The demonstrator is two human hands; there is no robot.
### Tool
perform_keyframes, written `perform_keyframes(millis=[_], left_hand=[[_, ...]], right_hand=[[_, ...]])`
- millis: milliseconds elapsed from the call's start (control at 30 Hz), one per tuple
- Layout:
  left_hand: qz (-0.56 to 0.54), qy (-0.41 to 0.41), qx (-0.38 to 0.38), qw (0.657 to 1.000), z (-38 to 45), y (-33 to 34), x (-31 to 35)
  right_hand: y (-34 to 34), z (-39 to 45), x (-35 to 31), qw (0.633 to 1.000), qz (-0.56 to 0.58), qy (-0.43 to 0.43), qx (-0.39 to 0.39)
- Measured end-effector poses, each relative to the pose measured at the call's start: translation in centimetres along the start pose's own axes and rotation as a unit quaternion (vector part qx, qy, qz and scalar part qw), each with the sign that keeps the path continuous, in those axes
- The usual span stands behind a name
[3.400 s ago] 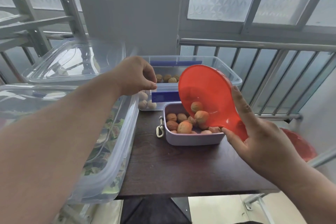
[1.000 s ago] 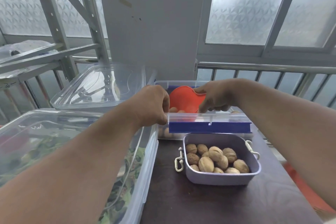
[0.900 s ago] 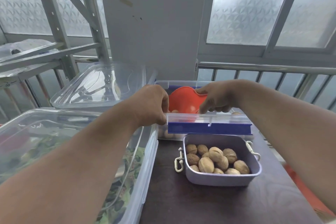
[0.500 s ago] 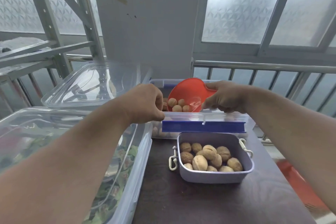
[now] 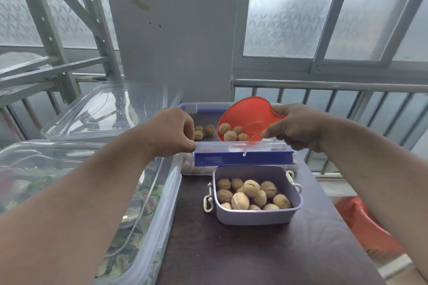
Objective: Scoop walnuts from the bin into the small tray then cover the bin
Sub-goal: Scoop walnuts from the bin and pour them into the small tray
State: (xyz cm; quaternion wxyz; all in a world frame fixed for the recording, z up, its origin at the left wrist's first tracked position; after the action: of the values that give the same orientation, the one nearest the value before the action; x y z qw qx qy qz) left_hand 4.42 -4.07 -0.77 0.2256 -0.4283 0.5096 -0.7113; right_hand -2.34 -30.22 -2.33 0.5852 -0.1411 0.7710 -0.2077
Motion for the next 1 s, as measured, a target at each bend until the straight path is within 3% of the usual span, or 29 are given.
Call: perform_keyframes(millis=[233,500,833,1000], left_hand=[[-0.002,0.001,0.000,1.000,0.3,0.1,-0.2],[-0.002,0.013,-0.004,1.000,0.3,0.3,0.0],[0.004,0.032,-0.027,0.999,0.5,0.8,-0.1],[0.017,0.039,-0.019,0.999,0.7,0.8,-0.2]], right_hand=[[-1.3,-1.3,2.2,0.994,0.111,0.001,-0.006],[-2.3,-7.1,1.2,0.985,0.148,-0.084,0.032],[0.6,-13.1,1.0,0.978,-0.025,-0.183,0.098],[2.2,-15.3,2.9,0.970,-0.039,-0.188,0.149]])
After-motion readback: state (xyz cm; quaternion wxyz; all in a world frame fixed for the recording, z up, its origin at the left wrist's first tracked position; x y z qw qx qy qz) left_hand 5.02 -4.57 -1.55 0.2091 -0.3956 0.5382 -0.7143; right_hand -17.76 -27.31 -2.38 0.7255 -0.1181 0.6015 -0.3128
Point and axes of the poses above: each hand's wrist, its own z-axis towards the middle knuckle, its own y-axis out of the palm, x = y × z, the point moved 10 cm from there along z, towards the middle knuckle, and after that the axes turned 5 degrees about -x, right-handed, at the moved point
